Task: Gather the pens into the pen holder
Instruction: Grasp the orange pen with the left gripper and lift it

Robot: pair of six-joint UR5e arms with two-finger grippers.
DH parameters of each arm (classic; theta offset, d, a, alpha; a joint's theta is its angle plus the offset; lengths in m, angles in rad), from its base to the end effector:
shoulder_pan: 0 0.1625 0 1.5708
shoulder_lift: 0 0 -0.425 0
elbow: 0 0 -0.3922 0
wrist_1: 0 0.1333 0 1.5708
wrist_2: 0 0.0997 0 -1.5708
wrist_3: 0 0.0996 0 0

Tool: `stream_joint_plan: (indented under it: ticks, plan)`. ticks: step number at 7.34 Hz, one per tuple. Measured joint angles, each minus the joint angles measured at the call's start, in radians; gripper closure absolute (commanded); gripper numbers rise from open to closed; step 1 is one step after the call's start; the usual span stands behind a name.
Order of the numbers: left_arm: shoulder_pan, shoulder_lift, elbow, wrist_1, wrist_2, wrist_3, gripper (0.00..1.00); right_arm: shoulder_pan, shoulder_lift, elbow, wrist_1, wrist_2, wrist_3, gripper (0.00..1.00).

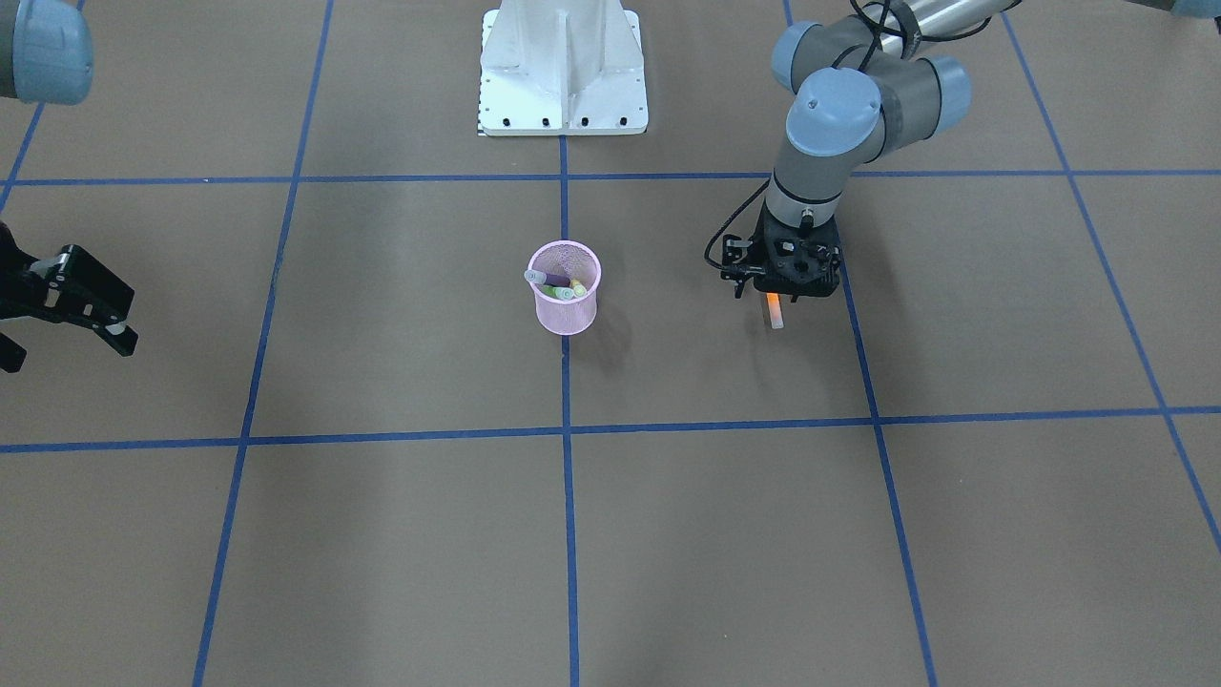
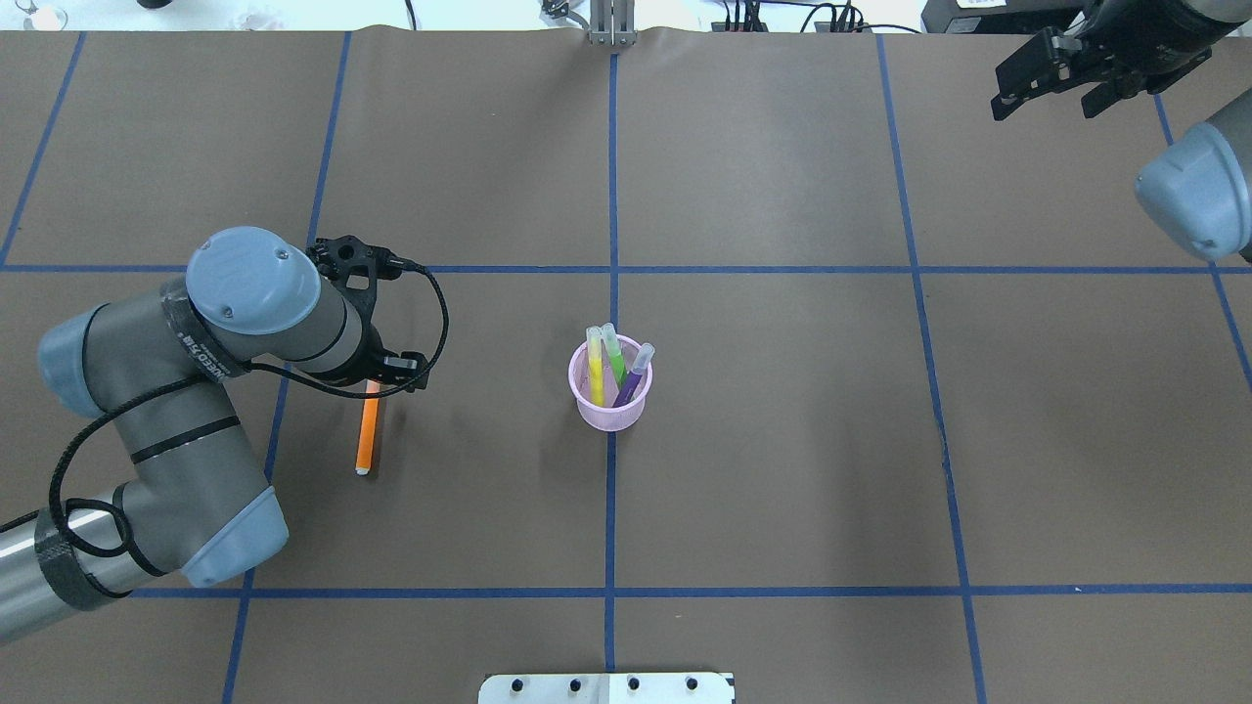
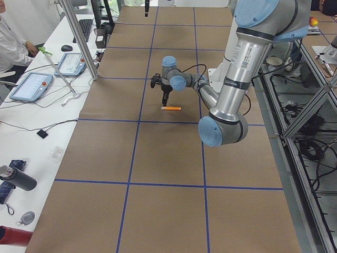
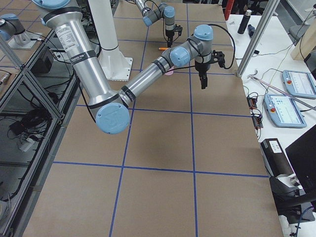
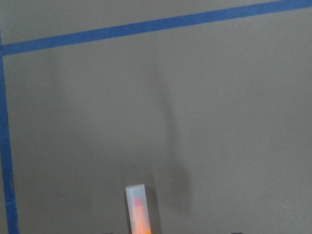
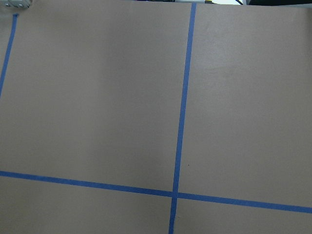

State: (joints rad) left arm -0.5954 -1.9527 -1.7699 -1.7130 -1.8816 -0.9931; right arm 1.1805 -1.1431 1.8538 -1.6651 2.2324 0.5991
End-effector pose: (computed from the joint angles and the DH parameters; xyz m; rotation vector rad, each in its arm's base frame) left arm 0.4587 -0.4350 0.3467 0.1495 0.7617 0.0956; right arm -0.1617 -0.5826 0.2998 0.2180 -0.8436 -0.0084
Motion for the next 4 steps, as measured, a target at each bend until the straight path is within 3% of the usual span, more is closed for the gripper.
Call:
stream_joint_plan:
  ticks: [2,4]
  plan:
    - [-0.001,0.0,0.023,-0.004,-0.001,-0.001,0.48,0.001,-0.004,0.004,0.001,0.0,-0.001,0.0]
    - [-0.001,0.0,0.039,-0.005,-0.001,-0.004,0.51,0.001,-0.004,0.005,0.001,-0.002,-0.001,0.0]
